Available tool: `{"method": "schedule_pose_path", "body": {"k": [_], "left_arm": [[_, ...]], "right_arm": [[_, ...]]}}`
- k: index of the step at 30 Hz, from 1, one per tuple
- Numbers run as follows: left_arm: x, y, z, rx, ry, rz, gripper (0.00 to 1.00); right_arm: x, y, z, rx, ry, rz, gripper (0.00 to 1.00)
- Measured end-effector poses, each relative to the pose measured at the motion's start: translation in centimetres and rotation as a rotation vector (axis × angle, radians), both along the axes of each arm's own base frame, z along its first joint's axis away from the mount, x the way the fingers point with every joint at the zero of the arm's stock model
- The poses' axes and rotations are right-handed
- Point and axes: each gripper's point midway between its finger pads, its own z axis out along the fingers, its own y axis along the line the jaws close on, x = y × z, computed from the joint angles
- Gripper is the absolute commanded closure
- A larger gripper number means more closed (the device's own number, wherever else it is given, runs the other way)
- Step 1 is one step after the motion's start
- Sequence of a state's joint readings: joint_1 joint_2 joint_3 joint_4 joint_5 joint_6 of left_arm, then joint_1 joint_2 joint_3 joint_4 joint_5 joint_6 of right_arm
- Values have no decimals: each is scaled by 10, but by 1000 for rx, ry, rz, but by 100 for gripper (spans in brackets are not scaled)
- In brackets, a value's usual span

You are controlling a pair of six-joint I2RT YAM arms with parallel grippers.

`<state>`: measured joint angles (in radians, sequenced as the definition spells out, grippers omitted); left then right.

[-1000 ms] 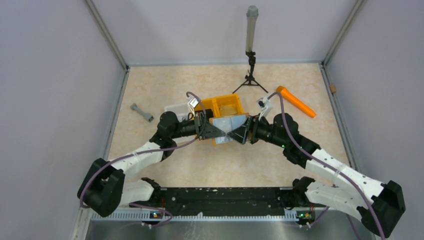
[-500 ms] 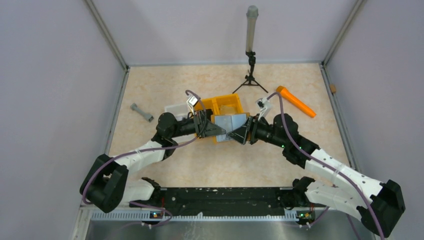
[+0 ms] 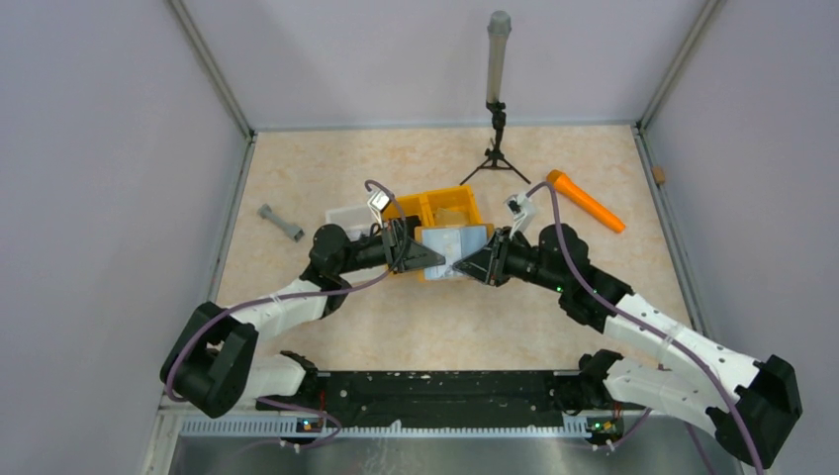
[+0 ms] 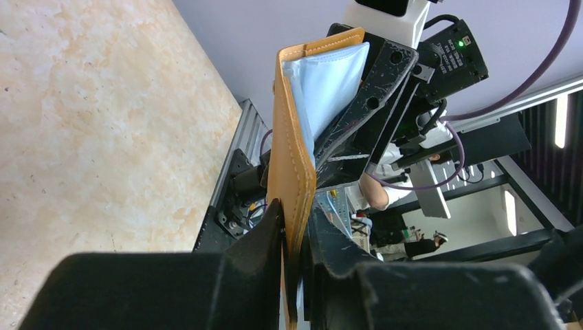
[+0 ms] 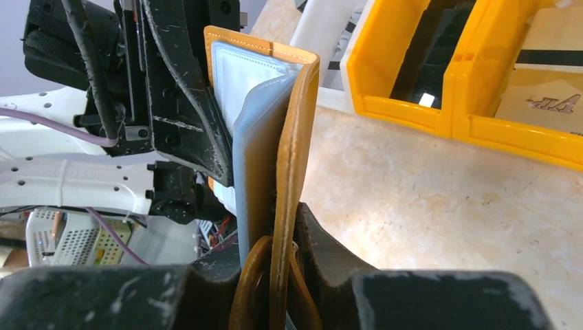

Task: Take the credit cards out of the card holder
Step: Remove the credit card from the card holder.

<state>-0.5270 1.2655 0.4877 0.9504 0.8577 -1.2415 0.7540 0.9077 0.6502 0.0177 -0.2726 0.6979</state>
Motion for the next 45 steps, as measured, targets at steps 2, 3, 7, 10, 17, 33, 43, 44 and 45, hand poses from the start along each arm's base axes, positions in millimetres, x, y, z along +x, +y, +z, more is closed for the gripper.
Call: {"method": "schedule_pose_path", "body": {"k": [2,3,7,10,17,33,43,44,45], "left_arm": [[0,0,0,0,0,0,72],[0,0,0,-1,-1,0,66],[-2,-1,3,-10,-4,-7,61],[-2,-1,6,-19,-16,-7,68],[-4,2,8,-27,-26,-2,85],[-12,10,16,-57,-59,-8,74],[-11,13,12,-45,-65,4,86],[-11,14,12,-45,-67,4,84],[-11,14,13,-47,-71,4,84]], "right_arm": [[0,-1,0,-12,-3,-10,87],[0,-2,1,-18,-3,-15,87],[1,-9,-2,-41,-7,-43,88],[1,-11,1,-37,-15,-53,88],[-2,-10,8,-13,-25,-38,88],[-3,-11,7,57,12,-4,90],[-7,-9,10,80,21,19,90],[-7,-9,11,83,22,20,90],[-7,-9,11,85,23,20,90]]}}
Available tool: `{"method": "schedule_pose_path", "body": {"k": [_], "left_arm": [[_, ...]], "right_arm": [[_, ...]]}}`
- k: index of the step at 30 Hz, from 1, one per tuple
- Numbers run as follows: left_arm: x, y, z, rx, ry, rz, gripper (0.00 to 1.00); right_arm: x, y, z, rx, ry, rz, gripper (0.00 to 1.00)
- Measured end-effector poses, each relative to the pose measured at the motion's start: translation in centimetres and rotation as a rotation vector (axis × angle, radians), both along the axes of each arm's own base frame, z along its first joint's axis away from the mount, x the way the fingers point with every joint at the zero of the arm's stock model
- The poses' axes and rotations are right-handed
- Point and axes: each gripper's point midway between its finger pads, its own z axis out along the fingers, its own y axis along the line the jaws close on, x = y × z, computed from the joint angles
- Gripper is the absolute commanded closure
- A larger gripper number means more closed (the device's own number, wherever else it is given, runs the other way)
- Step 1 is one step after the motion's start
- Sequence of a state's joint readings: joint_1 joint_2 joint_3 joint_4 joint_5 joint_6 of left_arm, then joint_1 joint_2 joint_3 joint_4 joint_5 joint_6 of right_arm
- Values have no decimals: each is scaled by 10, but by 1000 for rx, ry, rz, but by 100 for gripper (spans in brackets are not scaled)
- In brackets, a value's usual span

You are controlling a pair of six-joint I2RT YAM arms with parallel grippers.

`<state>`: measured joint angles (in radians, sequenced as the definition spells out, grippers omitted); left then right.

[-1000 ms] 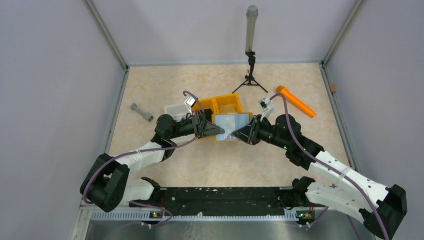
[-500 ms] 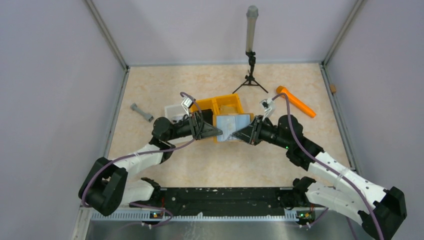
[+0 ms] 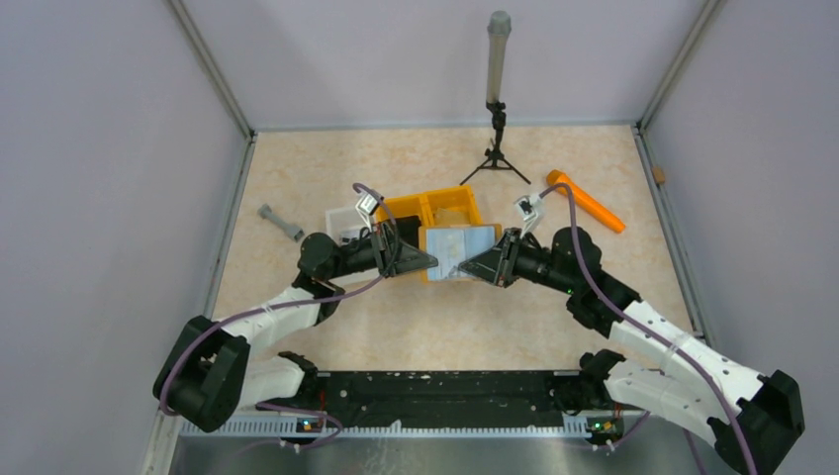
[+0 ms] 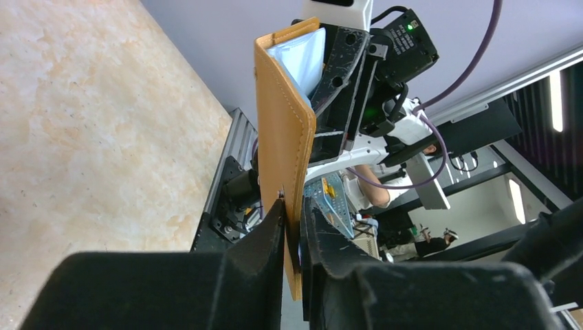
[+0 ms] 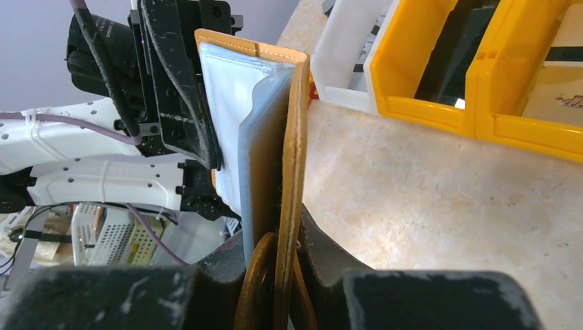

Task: Take the credit cards out of the card holder
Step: Remove the credit card from the card holder.

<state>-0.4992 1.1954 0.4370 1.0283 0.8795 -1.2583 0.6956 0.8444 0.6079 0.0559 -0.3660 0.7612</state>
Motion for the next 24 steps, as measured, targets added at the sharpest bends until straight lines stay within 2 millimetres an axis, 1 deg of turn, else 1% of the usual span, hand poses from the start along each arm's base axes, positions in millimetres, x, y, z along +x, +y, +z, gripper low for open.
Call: {"method": "schedule_pose_path", "body": {"k": [6,11,15,18,21,24], "left_arm": [[-4,1,5,-13,-15,-12,84],[-8,3,12,-43,-26,-25,89],[-11,4,16,-65,-36,-33,87],[-12,5,19,-74,-43,-35,87],[-13,5,21,-82,-46,-39,92],[-13,6,21,-81,-41,-46,100]], "right_arm": [[-2,1,1,30,6,18,90],[-4,4,5,60,8,42,90],[-5,5,9,79,3,58,90],[-6,6,12,90,-1,65,90],[-7,7,13,99,-3,71,90],[-6,8,12,102,7,78,90]]}}
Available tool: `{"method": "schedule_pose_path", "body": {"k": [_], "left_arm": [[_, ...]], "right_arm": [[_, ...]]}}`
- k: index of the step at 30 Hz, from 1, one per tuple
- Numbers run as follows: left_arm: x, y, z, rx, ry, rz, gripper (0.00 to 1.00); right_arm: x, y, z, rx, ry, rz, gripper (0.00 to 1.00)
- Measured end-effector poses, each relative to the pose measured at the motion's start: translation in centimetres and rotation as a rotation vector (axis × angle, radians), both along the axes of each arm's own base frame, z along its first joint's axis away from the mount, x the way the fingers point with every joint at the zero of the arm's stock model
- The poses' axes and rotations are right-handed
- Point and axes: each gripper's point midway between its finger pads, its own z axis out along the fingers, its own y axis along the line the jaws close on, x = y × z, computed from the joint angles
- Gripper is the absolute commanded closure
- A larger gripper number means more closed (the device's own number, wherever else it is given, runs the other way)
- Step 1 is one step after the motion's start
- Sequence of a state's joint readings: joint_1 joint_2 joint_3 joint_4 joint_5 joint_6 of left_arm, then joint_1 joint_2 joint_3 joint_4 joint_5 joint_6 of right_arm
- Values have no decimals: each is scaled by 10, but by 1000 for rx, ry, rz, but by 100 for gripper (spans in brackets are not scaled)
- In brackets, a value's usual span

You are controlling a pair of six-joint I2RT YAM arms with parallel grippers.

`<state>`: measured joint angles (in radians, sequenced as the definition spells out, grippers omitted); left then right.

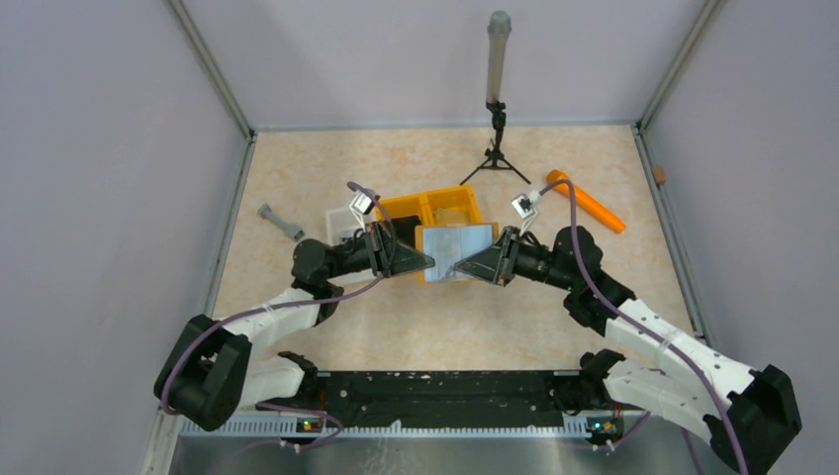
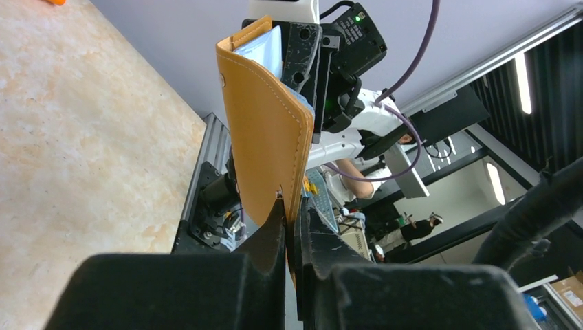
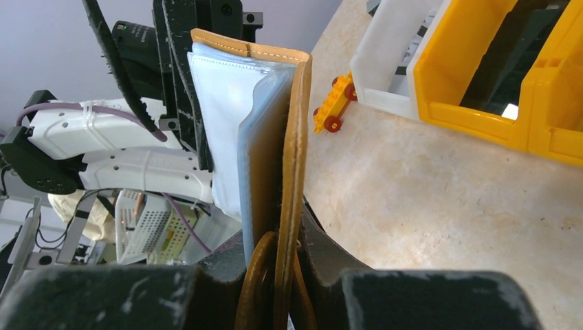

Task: Take the credit cards out of the card holder
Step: Remove the credit card from the card holder.

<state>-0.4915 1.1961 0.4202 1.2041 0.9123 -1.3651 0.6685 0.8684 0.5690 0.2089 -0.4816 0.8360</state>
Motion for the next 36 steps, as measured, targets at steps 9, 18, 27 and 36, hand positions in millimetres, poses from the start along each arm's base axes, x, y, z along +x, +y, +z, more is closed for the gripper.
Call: {"method": "schedule_pose_path", "body": {"k": [9,18,27,36], "left_arm": [[8,-2,4,8,14,-17,100],[38,-8,23,72,20,43,100],[26,-6,54,153,-95,81,100],[19,-1,40,192,-53,95,100]], "right_arm": [[10,6,-4,4,17,9,77],[39,-2,16,-95,-5,-100,88],[40,-6,30,-78,-63,-119,41],[36,-19,7,-146,-23,-161,23]]}}
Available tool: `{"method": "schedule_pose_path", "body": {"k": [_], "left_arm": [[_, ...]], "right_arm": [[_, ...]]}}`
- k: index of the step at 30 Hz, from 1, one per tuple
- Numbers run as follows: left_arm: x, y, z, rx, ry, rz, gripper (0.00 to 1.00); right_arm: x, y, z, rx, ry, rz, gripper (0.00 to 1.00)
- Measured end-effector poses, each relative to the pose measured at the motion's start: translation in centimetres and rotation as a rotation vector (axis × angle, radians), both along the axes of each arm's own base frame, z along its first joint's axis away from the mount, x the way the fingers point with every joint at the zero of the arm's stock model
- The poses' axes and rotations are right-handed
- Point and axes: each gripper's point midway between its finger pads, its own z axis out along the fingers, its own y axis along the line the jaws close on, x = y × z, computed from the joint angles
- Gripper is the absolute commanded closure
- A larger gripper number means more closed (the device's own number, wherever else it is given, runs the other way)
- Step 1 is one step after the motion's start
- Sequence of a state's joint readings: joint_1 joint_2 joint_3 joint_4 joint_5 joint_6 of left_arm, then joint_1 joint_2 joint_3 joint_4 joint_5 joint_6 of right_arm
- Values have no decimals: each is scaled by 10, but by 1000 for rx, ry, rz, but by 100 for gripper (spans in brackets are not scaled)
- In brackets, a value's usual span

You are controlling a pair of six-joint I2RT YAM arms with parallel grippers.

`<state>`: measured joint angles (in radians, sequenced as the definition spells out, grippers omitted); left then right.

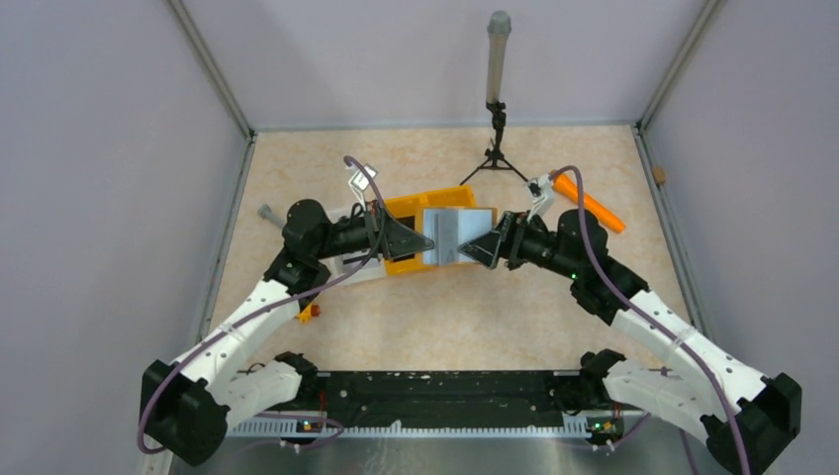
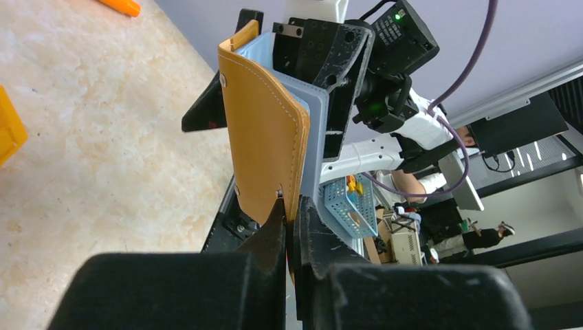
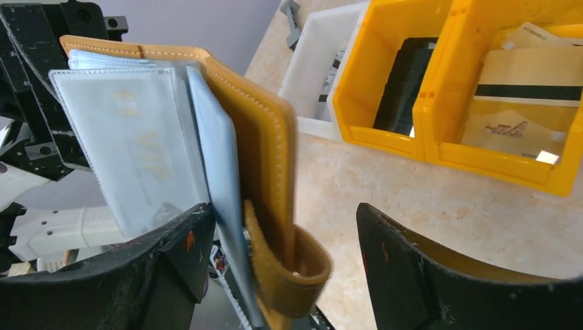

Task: Take the credit cards out of the card holder
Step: Remove the credit card from the card holder.

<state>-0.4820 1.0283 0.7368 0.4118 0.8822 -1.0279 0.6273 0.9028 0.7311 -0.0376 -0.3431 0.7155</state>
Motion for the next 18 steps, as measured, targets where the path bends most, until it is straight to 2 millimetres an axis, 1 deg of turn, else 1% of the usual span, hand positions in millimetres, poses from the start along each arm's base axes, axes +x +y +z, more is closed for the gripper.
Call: {"method": "schedule_pose_path", "body": {"k": [3,4,6,7,8,9,10,11,12,13,15,16,18], "left_arm": [[-3,2,-4,28,10,12,100],[-3,2,-7,38,16,17,100],[0,3,-12,58,31,35,100],[0,3,-16,69,46,37,100],[1,4,-20,84,64,41,100],[2,4,-24,108,90,45,100],[3,5,-26,133,115,54,100],[4,6,-24,160,130,66,100],[5,8,-20,179,129,84,100],[7,11,-10,195,108,119,100],[6,17,10,181,34,165,100],[2,22,19,167,-8,190,100],[-4,26,25,149,-41,203,100]], "right_arm": [[-2,-7,0,-18,-5,-25,23],[-2,-9,0,-26,-4,-31,26],[-2,-11,-1,-41,2,-39,40],[-2,-12,-3,-48,5,-39,43],[-3,-13,-5,-58,13,-41,48],[-3,-15,-8,-72,22,-48,55],[-3,-17,-9,-83,26,-58,57],[-3,-21,-9,-94,25,-74,57],[-3,-24,-3,-93,14,-90,57],[-2,-26,5,-85,-3,-98,57],[-1,-27,31,-59,-59,-104,55],[-1,-26,45,-38,-89,-101,54],[0,-23,60,-11,-125,-90,50]]}}
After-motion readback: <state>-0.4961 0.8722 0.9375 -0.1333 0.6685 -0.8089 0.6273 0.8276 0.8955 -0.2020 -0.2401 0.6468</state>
